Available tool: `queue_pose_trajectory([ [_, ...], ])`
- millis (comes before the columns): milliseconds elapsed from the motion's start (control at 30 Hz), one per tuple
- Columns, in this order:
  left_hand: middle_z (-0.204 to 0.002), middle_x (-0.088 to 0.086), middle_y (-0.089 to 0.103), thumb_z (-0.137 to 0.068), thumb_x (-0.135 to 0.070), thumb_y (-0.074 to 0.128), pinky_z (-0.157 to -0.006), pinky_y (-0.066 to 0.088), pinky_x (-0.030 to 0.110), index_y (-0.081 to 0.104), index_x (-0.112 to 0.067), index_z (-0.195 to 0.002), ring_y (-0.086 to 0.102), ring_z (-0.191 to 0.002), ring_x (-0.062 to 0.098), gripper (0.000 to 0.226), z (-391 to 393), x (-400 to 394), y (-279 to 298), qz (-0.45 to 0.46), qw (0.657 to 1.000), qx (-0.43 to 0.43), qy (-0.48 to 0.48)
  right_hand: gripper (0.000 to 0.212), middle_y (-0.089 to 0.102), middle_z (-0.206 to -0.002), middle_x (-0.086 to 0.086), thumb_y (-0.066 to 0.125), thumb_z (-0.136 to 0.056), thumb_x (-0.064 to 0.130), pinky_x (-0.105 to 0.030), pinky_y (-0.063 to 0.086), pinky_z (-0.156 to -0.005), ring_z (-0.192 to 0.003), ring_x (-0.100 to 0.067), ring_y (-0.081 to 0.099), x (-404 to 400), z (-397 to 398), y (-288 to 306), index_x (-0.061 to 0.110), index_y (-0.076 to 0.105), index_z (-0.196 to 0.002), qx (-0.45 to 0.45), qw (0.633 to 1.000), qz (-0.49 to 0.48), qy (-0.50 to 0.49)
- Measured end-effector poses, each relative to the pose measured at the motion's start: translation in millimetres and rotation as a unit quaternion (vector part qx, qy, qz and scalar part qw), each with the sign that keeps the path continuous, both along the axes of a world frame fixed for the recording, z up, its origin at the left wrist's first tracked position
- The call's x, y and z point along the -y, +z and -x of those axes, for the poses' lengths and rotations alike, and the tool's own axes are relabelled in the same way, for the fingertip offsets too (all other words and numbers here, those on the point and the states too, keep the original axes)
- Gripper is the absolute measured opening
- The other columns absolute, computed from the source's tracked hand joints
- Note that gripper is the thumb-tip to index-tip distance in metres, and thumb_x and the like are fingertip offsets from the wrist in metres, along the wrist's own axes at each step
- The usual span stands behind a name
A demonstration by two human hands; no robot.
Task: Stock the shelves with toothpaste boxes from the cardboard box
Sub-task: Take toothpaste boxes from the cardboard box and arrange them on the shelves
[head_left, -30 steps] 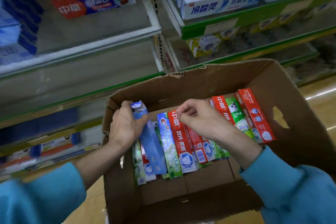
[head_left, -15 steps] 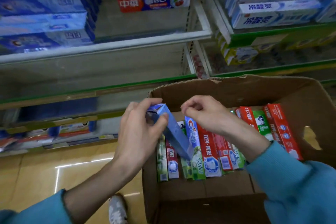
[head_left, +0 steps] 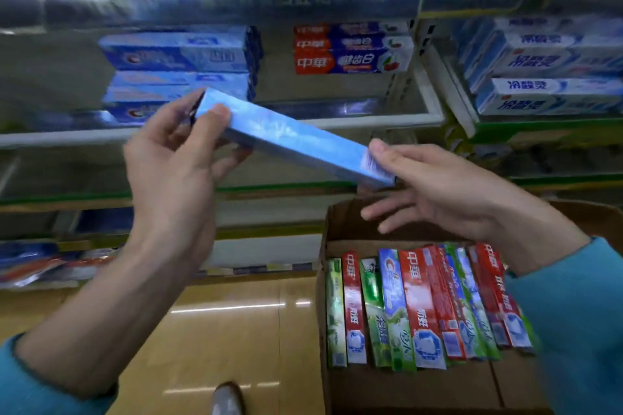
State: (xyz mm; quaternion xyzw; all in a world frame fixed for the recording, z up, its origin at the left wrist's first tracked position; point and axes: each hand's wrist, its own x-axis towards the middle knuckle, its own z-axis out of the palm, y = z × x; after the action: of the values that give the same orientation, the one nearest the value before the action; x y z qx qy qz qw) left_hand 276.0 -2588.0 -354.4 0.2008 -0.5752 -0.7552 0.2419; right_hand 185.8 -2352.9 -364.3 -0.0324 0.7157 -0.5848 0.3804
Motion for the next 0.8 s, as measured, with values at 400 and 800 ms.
queue_pose_trajectory([
  [400,-0.129,0.012,0.068,-0.103,-0.005,0.051,-0.100,0.053,0.042,0.058,-0.008,-0.132,0.064,-0.121,0.028,0.031,-11.9,106.1,6.8,-0.005,1.000,0.002,0.014,0.031,0.071,-0.102,-0.010,0.065,-0.088,0.001,-0.023,0.047,-0.060,-0.086,-0.019,0.065,129.2,17.0,10.7,0.005,0.064,-0.118,-0.138,0.970,0.171,-0.108],
  [800,-0.126,0.002,0.070,-0.097,-0.013,0.066,-0.104,0.052,0.036,0.058,-0.022,-0.142,0.068,-0.114,0.011,0.046,-17.6,161.5,-18.9,0.089,0.991,0.054,0.086,0.049,0.072,-0.103,0.000,0.080,-0.076,-0.001,-0.021,0.053,-0.084,-0.099,-0.009,0.070,190.8,11.7,-4.7,0.014,0.062,-0.119,-0.264,0.943,0.114,-0.165],
])
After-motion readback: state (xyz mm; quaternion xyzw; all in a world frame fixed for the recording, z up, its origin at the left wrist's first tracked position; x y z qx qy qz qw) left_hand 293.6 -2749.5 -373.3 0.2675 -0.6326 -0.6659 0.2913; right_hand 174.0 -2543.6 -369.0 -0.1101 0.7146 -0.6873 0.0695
